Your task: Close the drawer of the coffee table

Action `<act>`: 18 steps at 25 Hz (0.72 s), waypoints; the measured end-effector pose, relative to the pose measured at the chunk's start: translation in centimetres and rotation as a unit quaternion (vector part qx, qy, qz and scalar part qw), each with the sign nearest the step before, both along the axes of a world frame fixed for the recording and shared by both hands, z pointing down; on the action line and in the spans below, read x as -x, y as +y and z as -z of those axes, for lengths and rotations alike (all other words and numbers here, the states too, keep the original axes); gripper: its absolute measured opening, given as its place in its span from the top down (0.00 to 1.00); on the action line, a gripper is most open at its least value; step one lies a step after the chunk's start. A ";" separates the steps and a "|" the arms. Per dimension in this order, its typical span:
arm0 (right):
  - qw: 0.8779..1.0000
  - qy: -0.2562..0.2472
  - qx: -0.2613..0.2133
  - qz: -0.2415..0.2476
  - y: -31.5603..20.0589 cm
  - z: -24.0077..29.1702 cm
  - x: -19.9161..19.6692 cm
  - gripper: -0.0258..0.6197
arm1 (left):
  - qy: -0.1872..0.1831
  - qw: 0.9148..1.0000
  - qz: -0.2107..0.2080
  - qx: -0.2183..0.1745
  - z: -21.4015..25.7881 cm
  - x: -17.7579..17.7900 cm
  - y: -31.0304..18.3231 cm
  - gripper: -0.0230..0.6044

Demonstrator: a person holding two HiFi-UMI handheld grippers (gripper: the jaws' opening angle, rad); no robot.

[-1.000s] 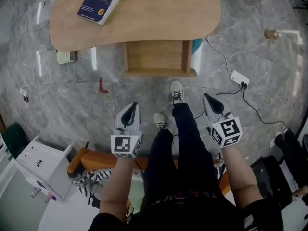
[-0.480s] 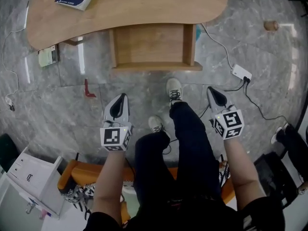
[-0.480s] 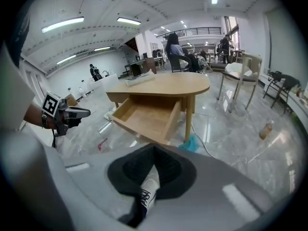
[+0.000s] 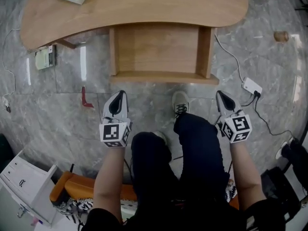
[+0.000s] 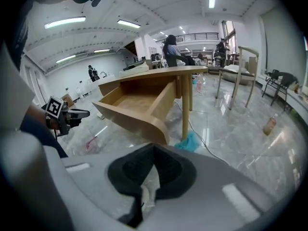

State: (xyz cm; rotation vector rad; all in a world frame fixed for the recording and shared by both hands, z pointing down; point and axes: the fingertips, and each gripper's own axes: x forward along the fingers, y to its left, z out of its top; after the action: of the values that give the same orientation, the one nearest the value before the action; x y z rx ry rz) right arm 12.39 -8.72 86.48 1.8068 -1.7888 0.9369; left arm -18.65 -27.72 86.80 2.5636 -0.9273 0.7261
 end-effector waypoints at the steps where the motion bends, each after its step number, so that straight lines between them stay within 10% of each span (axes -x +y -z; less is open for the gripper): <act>1: 1.000 0.005 -0.005 0.000 -0.2 -0.9 -0.3 0.96 | 0.001 1.000 0.002 -0.009 -0.7 -0.1 -0.4 0.96; 6: 0.999 0.042 -0.025 0.004 -1.0 -4.6 -0.9 0.95 | -0.003 0.999 0.019 -0.050 -3.7 0.7 -2.7 0.96; 8: 0.998 0.041 -0.042 0.008 -1.1 -5.3 -1.1 0.68 | -0.004 0.998 0.017 -0.064 -4.8 1.0 -3.3 0.79; 18: 0.990 0.060 -0.128 0.025 -2.6 -4.9 -0.9 0.63 | 0.028 0.990 -0.027 -0.134 -4.1 0.6 -5.8 0.56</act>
State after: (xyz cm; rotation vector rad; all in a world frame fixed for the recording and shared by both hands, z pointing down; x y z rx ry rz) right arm 13.31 -11.36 91.35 1.9155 -1.9387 0.5888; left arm -19.27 -33.53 90.92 2.8372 -1.0002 0.5735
